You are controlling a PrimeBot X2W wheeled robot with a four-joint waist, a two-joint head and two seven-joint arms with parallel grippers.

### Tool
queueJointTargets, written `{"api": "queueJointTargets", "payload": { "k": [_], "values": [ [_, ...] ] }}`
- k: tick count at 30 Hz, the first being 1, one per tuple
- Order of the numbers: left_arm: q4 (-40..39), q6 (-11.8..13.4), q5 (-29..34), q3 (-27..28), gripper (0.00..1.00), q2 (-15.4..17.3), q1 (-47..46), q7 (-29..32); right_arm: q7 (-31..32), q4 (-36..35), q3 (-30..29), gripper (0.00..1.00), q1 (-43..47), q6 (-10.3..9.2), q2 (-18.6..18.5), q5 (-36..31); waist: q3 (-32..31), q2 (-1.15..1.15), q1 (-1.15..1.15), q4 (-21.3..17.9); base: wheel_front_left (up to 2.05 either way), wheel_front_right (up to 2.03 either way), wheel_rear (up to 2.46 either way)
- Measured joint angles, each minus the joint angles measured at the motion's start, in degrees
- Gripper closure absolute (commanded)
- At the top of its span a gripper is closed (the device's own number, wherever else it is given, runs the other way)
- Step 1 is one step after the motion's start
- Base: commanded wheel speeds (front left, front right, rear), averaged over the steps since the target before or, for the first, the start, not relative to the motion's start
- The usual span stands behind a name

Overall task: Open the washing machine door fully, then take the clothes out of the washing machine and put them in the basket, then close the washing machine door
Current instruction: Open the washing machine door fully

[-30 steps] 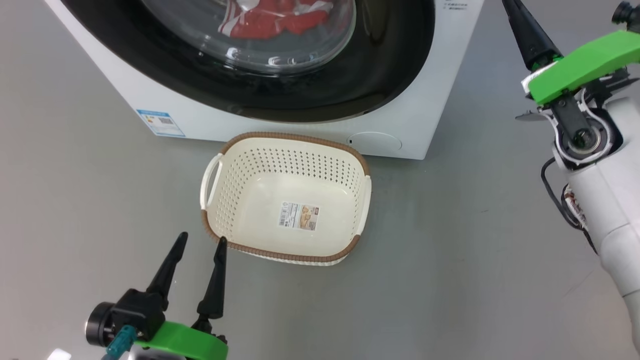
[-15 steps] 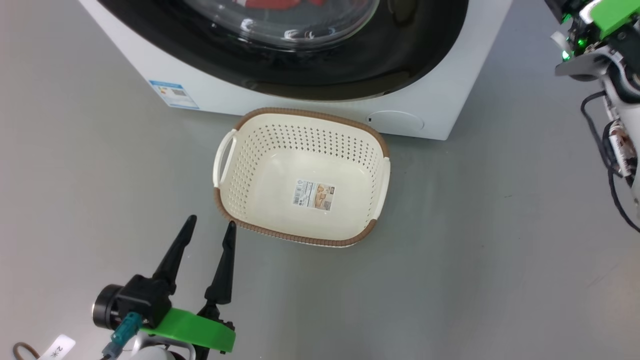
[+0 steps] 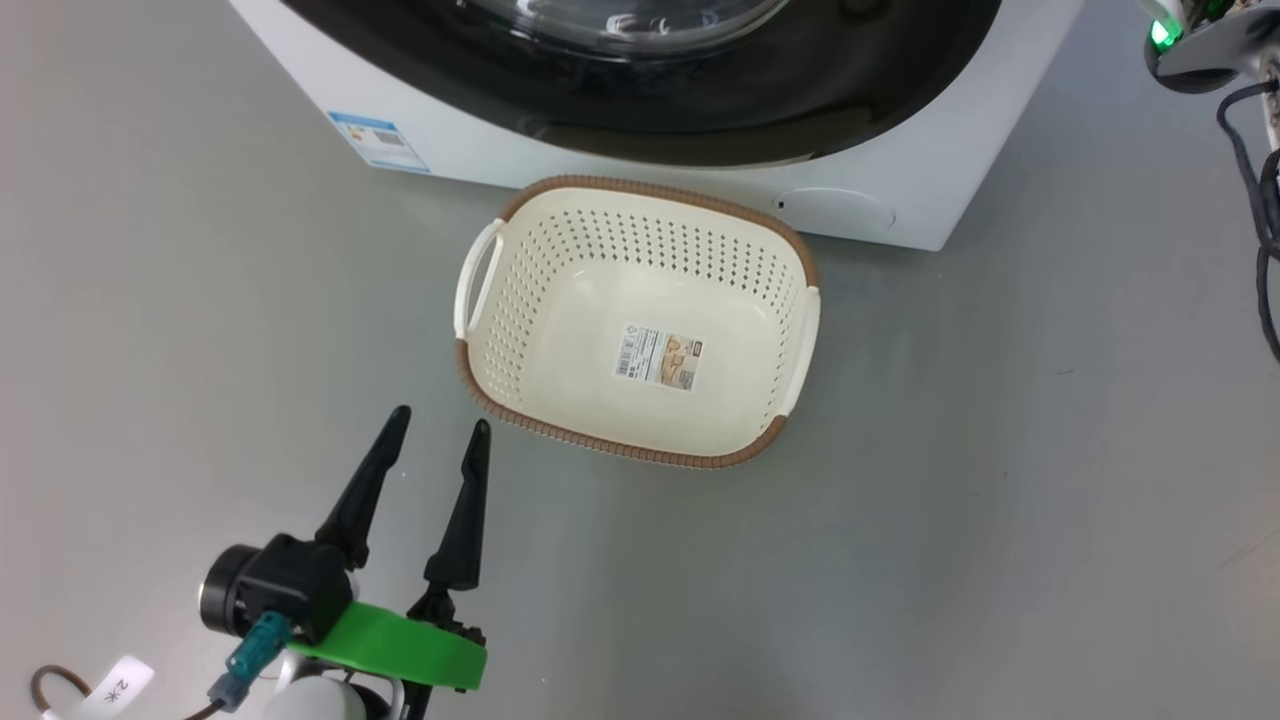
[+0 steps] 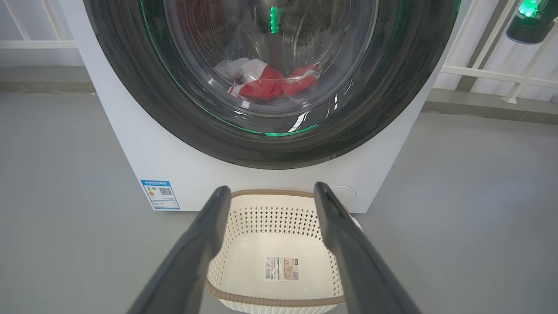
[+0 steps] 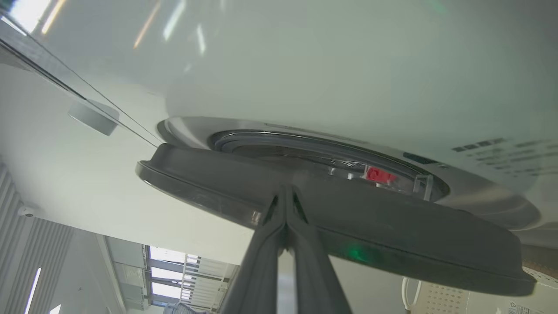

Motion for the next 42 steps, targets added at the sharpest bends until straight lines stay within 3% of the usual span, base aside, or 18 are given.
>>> {"api": "queueJointTargets", "payload": {
  "k": [18, 42],
  "values": [
    [-1.85, 0.99, -0.58, -1.52, 0.0, -0.07, -0.86, 0.0, 4.55, 5.35, 0.25, 1.0, -5.7, 0.0, -0.58, -0.78, 3.55, 0.0, 0.0, 1.92, 0.0, 0.0, 0.0],
    [-1.42, 1.47, -0.75, -2.23, 0.0, -0.1, -0.96, 0.0, 10.74, 2.4, 1.82, 1.0, -1.46, 0.0, 0.35, -1.36, 1.66, 0.0, 0.0, 1.3, 0.0, 0.0, 0.0]
  ]
}}
